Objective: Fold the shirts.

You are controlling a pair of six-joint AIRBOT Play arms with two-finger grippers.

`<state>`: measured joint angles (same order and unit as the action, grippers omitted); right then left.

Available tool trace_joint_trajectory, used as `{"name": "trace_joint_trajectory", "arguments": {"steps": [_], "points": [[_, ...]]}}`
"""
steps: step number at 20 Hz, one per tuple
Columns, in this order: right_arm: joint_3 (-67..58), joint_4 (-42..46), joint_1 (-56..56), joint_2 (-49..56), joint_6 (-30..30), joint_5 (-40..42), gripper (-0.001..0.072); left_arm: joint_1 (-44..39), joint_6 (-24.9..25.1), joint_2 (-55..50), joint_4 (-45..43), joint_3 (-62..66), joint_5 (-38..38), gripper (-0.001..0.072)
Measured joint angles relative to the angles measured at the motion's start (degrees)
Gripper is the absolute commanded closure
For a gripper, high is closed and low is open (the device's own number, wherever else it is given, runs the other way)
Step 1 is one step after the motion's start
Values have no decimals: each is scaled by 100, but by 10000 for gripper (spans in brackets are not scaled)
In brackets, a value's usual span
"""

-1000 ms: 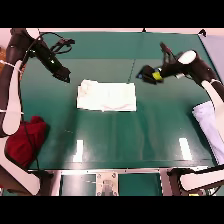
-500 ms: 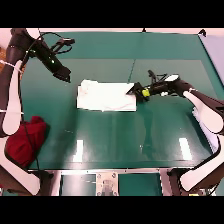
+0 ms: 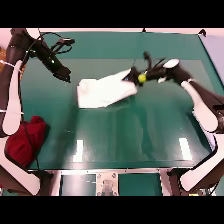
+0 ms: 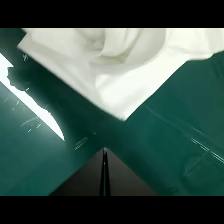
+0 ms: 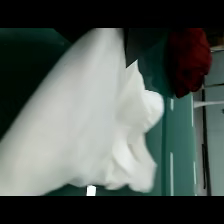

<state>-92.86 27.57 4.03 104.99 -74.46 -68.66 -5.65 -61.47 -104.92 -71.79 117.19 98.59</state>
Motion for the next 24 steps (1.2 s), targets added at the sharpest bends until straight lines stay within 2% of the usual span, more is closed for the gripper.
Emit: {"name": "trace_joint_trajectory", "arguments": {"steps": [6,13,16,19,24], "points": [[-1613,31,-1436,-890,-614,-487,693,0,-28,0,2,0,2,683],[-1989,321,-4072,-1379,-1300,-890,693,0,-166,0,22,0,4,683],[-2013,1106,-5099,-1497,-1849,-1329,694,0,-238,0,48,0,2,683],[-1950,2277,-5853,-1749,-2310,-1880,694,0,-273,0,188,0,2,684],[-1617,4269,-6529,-2284,-2697,-2664,693,0,-293,0,417,0,2,683]]}}
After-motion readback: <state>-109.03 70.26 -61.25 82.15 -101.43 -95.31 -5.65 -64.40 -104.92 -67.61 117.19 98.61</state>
